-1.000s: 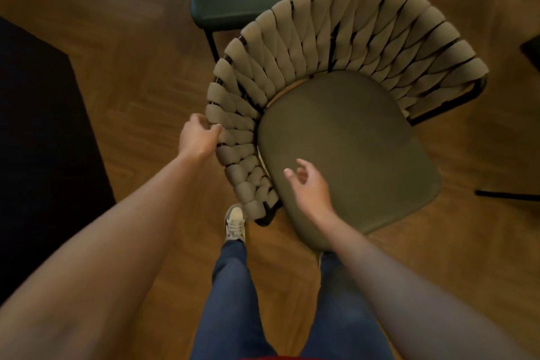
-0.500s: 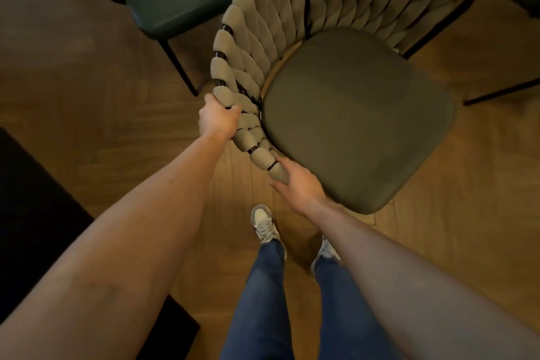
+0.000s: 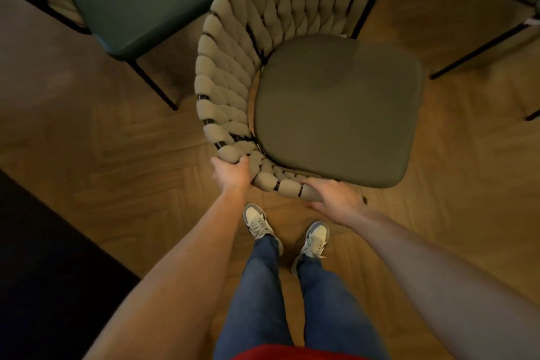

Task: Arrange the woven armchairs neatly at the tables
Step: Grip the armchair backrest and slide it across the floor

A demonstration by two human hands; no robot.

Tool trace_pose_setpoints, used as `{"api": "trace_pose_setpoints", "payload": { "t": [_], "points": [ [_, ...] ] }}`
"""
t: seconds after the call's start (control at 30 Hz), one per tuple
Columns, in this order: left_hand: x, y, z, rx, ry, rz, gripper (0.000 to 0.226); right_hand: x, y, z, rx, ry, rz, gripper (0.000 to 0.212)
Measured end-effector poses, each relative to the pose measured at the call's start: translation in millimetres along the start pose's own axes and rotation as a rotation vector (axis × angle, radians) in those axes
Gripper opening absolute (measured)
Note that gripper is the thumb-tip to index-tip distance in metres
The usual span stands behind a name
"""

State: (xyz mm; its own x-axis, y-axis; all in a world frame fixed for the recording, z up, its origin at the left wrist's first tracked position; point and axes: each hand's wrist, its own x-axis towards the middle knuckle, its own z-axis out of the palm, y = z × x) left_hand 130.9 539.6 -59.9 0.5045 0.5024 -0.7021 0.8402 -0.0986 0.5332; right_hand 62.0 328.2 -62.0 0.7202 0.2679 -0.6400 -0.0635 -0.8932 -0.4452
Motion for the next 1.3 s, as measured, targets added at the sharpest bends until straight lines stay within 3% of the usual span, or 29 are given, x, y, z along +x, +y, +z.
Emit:
{"api": "trace_pose_setpoints", "payload": {
  "t": [0.1, 0.3, 0.43, 0.5, 0.57, 0.67, 0.7, 0.77, 0.8, 0.93, 1.13, 1.3],
  "points": [
    [-41, -21, 33, -0.137, -0.047, -0.097, 0.041, -33, 49, -9, -0.027, 0.060, 0.059, 0.058],
    [-108, -44, 90, -0.256, -0.125, -0.225, 0.056, -80, 118, -22, -0.103, 0.182, 0.127, 0.054],
    [-123, -58, 102, -0.176, -0.248, -0.262, 0.060, -96, 145, -17, -0.115, 0.220, 0.178, 0.057],
    [-124, -61, 97, -0.086, -0.317, -0.247, 0.062, -102, 143, -11, -0.046, 0.319, 0.232, 0.063],
    [-118, -59, 85, -0.008, -0.349, -0.214, 0.068, -109, 125, 2, 0.245, 0.602, 0.344, 0.076],
    [-95, -43, 60, 0.022, -0.345, -0.169, 0.067, -113, 75, 19, 1.165, 1.067, 0.640, 0.089],
    [-85, -35, 51, 0.025, -0.346, -0.160, 0.065, -110, 57, 22, 1.479, 1.111, 0.771, 0.091],
    [-62, -14, 34, 0.054, -0.341, -0.120, 0.064, -94, 25, 28, 1.921, 0.958, 0.987, 0.093],
    [-50, -2, 26, 0.075, -0.336, -0.100, 0.067, -85, 10, 32, 2.066, 0.872, 0.999, 0.092],
    [6, 48, -4, 0.163, -0.377, -0.009, 0.073, -36, -42, 38, 2.346, 0.789, 0.951, 0.076],
    [84, 114, -25, 0.675, -0.560, 0.273, 0.074, 35, -102, 35, 2.519, 0.921, 1.045, 0.065],
    [107, 159, -23, 0.876, -0.632, 0.361, 0.072, 65, -146, 32, 2.643, 1.031, 1.044, 0.050]
  ]
}}
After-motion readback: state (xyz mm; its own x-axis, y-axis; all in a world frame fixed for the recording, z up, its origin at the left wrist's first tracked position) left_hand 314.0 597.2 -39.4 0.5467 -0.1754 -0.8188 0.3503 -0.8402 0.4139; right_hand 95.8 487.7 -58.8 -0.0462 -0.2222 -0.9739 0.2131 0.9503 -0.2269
